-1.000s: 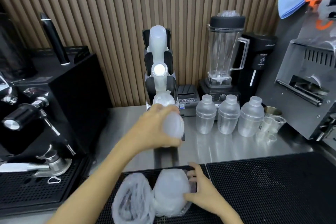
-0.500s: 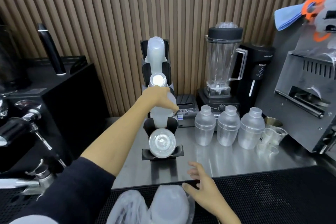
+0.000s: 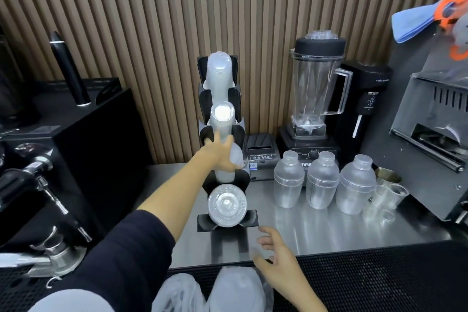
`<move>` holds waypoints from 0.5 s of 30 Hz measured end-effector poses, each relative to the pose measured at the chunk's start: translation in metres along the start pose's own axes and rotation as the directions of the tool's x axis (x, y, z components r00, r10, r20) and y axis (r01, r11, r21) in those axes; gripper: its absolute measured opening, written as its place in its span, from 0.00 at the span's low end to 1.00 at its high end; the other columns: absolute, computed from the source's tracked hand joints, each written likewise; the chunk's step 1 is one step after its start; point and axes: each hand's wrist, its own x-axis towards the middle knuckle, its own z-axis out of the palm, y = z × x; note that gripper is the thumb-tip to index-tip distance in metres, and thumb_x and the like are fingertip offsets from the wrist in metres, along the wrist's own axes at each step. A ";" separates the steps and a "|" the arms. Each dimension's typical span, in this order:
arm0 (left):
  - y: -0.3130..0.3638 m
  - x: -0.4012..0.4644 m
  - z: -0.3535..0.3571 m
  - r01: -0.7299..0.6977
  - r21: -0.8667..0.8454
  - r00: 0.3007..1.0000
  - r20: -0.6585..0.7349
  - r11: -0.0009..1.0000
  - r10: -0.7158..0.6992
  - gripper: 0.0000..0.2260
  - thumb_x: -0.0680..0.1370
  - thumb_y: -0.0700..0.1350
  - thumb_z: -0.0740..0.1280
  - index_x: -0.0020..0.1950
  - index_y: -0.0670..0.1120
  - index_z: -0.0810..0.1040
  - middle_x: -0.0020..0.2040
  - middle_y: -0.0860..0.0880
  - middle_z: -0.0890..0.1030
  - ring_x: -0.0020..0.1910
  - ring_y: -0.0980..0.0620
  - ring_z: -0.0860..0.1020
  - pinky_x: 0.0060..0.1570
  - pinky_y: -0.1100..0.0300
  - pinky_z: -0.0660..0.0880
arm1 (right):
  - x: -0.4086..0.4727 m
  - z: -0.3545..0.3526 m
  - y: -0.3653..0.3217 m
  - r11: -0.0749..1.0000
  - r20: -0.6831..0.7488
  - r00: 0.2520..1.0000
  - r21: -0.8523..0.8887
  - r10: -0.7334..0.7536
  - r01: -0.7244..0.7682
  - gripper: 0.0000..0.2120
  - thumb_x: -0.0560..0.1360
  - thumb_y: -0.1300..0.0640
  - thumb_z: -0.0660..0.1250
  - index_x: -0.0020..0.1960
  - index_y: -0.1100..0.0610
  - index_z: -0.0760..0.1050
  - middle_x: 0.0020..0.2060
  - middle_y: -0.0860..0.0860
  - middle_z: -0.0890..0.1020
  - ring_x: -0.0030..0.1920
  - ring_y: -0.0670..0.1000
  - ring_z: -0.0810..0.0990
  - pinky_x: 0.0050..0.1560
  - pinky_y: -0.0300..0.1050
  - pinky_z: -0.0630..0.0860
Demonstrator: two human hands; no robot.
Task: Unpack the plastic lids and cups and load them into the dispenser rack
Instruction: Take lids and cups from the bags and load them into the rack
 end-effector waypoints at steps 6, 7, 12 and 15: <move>-0.001 0.006 -0.006 0.061 -0.151 0.990 0.136 0.987 -0.040 0.38 0.74 0.61 0.62 0.76 0.52 0.46 0.77 0.43 0.47 0.73 0.34 0.52 0.67 0.41 0.61 | 0.004 -0.002 0.010 0.998 -0.037 0.998 0.026 0.057 -0.056 0.22 0.71 0.62 0.67 0.58 0.45 0.64 0.49 0.48 0.75 0.54 0.47 0.74 0.45 0.31 0.70; -0.002 0.007 -0.006 0.073 -0.189 0.988 0.149 0.979 -0.045 0.37 0.74 0.60 0.62 0.76 0.53 0.47 0.77 0.44 0.49 0.73 0.35 0.52 0.67 0.41 0.61 | 0.004 -0.001 0.011 0.998 -0.041 0.997 0.029 0.058 -0.056 0.21 0.72 0.62 0.67 0.58 0.45 0.64 0.49 0.48 0.75 0.54 0.47 0.74 0.46 0.31 0.70; -0.004 0.013 -0.004 -0.036 -0.087 0.998 0.054 0.996 0.040 0.34 0.73 0.55 0.69 0.74 0.52 0.57 0.69 0.38 0.64 0.68 0.34 0.62 0.65 0.42 0.66 | 0.005 0.000 0.014 0.996 -0.054 0.996 0.046 0.074 -0.072 0.20 0.72 0.61 0.67 0.59 0.46 0.65 0.49 0.48 0.76 0.54 0.47 0.75 0.46 0.33 0.71; -0.003 0.015 0.000 -0.115 -0.012 0.993 -0.007 0.993 0.115 0.31 0.73 0.52 0.71 0.72 0.52 0.62 0.66 0.40 0.70 0.63 0.38 0.68 0.63 0.45 0.69 | 0.006 0.003 0.017 0.995 -0.063 0.994 0.046 0.092 -0.089 0.19 0.72 0.62 0.66 0.57 0.45 0.66 0.49 0.50 0.77 0.52 0.48 0.76 0.49 0.35 0.73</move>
